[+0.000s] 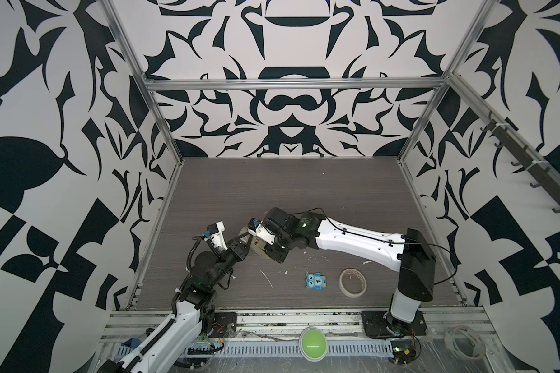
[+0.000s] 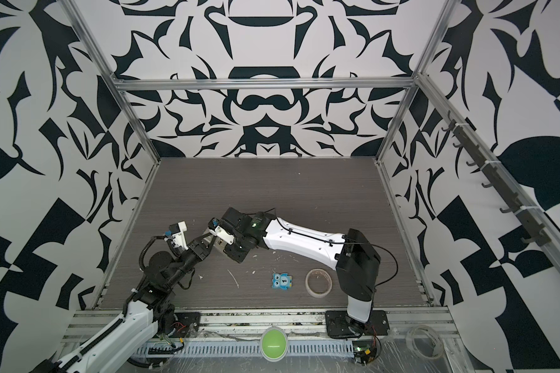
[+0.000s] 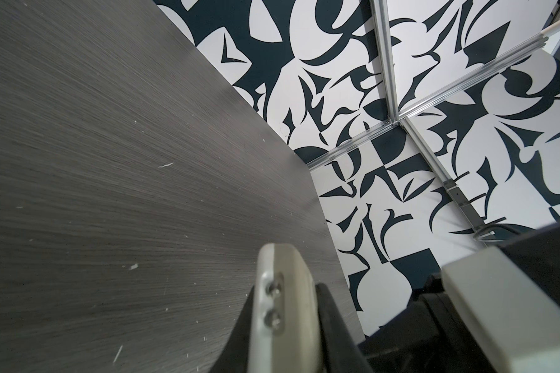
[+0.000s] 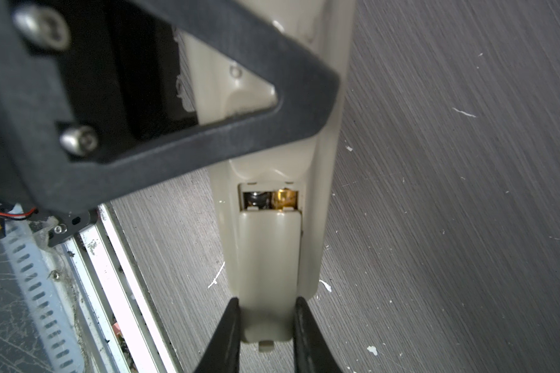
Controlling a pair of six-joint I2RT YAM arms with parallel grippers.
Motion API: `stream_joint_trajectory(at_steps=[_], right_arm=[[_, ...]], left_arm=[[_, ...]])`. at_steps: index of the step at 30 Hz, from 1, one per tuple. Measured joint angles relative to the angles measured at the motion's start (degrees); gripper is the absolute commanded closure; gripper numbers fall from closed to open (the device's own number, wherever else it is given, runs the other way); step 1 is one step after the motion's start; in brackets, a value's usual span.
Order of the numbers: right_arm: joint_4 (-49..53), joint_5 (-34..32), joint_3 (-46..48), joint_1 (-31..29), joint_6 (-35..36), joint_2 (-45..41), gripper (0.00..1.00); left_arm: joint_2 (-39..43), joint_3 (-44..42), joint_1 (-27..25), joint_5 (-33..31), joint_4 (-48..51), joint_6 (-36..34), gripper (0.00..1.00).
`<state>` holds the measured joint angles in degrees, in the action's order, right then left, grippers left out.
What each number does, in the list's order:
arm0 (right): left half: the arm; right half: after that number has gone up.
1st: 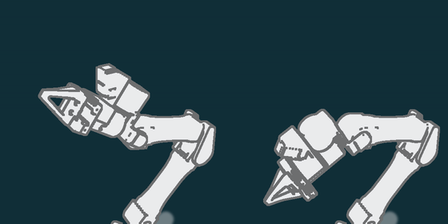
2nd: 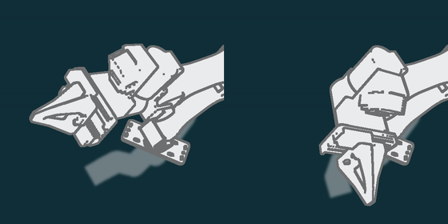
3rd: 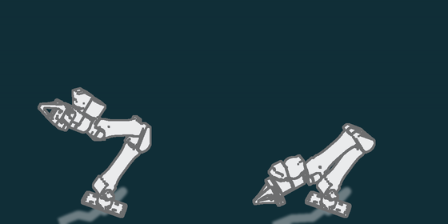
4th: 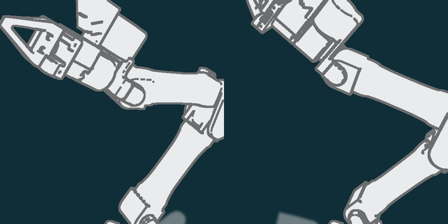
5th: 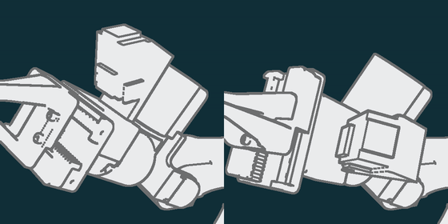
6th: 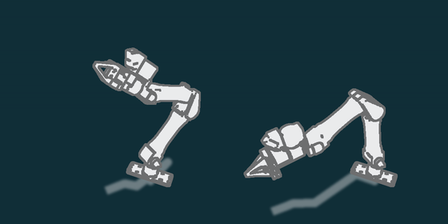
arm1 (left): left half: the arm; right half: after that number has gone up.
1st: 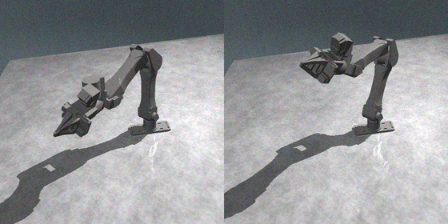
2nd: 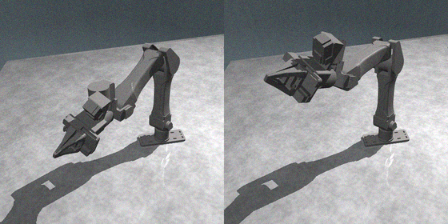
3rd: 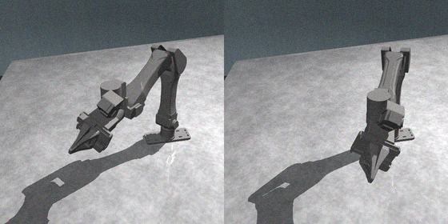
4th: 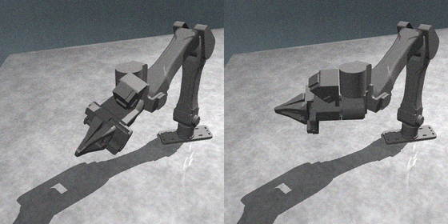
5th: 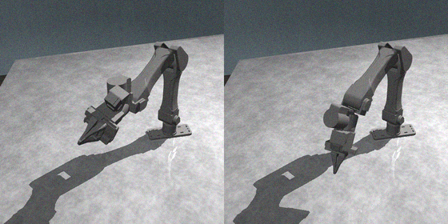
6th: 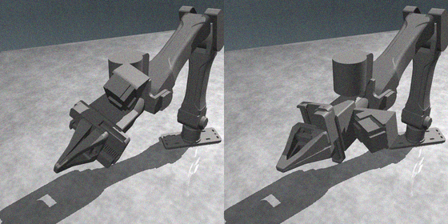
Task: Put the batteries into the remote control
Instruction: 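Lower the cover onto the battery compartment with the right gripper, then slide the cover along the remote to close the compartment with the right gripper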
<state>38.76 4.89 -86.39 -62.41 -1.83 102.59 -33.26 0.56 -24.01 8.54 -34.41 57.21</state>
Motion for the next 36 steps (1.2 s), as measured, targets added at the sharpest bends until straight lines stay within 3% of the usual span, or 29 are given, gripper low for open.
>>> stream_joint_trajectory(at_steps=[36], right_arm=[[-0.17, -1.33, -2.82, -0.33, 0.07, 2.89, 1.0]], left_arm=[[-0.09, 0.0, 0.11, -0.24, 1.68, -0.04, 1.0]])
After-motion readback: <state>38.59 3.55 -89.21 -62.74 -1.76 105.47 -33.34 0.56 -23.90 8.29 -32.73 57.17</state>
